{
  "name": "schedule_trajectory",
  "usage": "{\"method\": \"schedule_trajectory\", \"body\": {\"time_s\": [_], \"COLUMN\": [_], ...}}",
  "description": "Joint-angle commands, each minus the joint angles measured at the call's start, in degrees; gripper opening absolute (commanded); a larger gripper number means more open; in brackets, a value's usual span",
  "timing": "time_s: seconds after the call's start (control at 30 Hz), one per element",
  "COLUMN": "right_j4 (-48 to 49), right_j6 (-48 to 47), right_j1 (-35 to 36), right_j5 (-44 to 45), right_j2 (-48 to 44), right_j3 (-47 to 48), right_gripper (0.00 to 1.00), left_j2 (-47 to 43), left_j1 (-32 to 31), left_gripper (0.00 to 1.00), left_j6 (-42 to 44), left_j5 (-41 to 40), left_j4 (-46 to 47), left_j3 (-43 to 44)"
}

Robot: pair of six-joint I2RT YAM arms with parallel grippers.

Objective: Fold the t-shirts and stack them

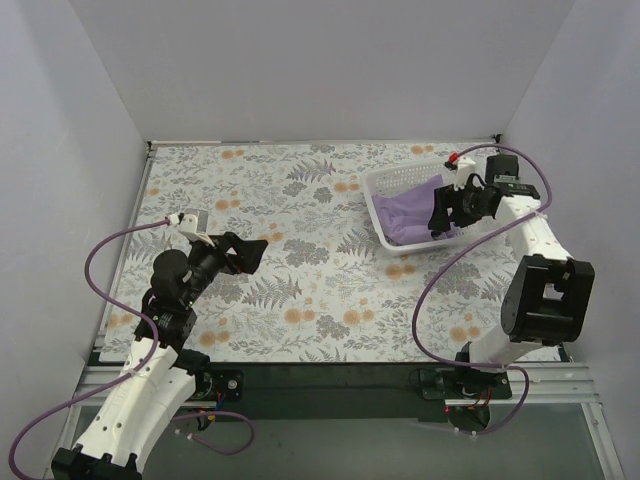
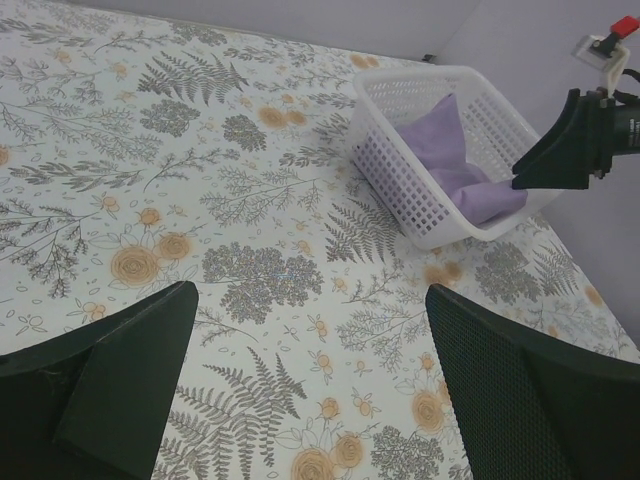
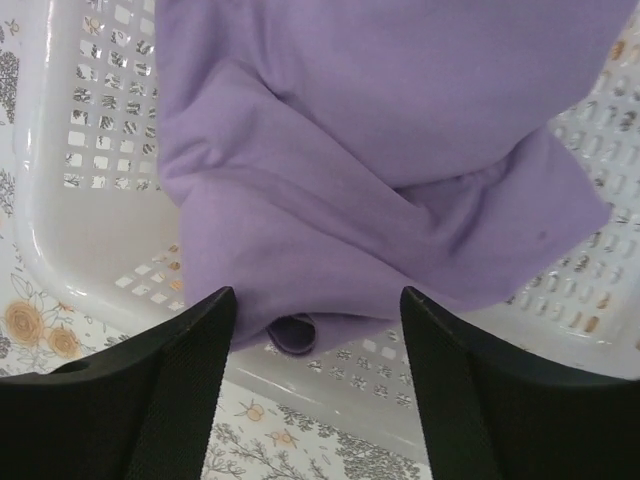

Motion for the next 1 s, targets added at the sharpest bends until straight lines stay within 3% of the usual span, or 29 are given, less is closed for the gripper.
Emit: {"method": "schedule_trajectory", "body": {"time_s": [0.0, 0.07, 0.1, 0.17, 0.2, 0.43, 0.5, 0.7, 0.77, 0.83, 0.97], "right_j4": [0.8, 0.5, 0.0, -1.2, -1.6, -5.9, -12.0, -14.7, -14.3, -12.9, -10.9], "right_j6": [0.8, 0.4, -0.3, -1.3, -1.8, -8.1, -11.7, -12.3, -12.6, -11.5, -11.5], "right_j1": [2.9, 4.0, 4.1, 4.7, 5.2, 10.8, 10.1, 6.3, 6.3, 7.1, 15.4], "right_j5": [1.3, 2.0, 1.6, 0.2, -1.2, -8.6, -14.2, -37.1, -40.4, -40.5, -33.2], "right_j2": [2.1, 2.9, 2.7, 1.2, 0.1, -15.6, -15.2, -9.5, -6.8, -4.5, -1.3], "right_j3": [2.5, 3.2, 3.6, 4.3, 4.8, 9.8, 15.9, 37.5, 43.5, 47.1, 58.4], "right_gripper": [0.71, 0.58, 0.32, 0.06, 0.01, 0.01, 0.01, 0.01, 0.01, 0.01, 0.01], "left_j2": [-0.5, -0.4, -0.5, -0.4, -0.2, 0.0, 0.1, 2.0, 2.7, 3.1, 2.8], "left_j1": [-0.3, -0.3, -0.3, -0.3, -0.3, -0.4, -0.4, -0.8, -0.9, -0.9, -0.9], "left_gripper": [0.98, 0.98, 0.98, 0.98, 0.98, 0.98, 0.98, 0.98, 0.98, 0.98, 0.97], "left_j6": [0.2, 0.2, 0.1, 0.1, 0.2, 0.2, 0.2, 0.7, 0.7, 0.7, 0.1], "left_j5": [1.0, 1.0, 1.0, 1.2, 1.2, 2.7, 3.2, 5.5, 6.6, 7.3, 7.4], "left_j4": [0.7, 0.8, 0.8, 0.8, 0.8, 1.1, 1.2, 1.3, 1.3, 1.3, 1.5], "left_j3": [0.6, 0.6, 0.6, 0.6, 0.6, 0.7, 0.7, 0.9, 1.1, 1.1, 0.9]}}
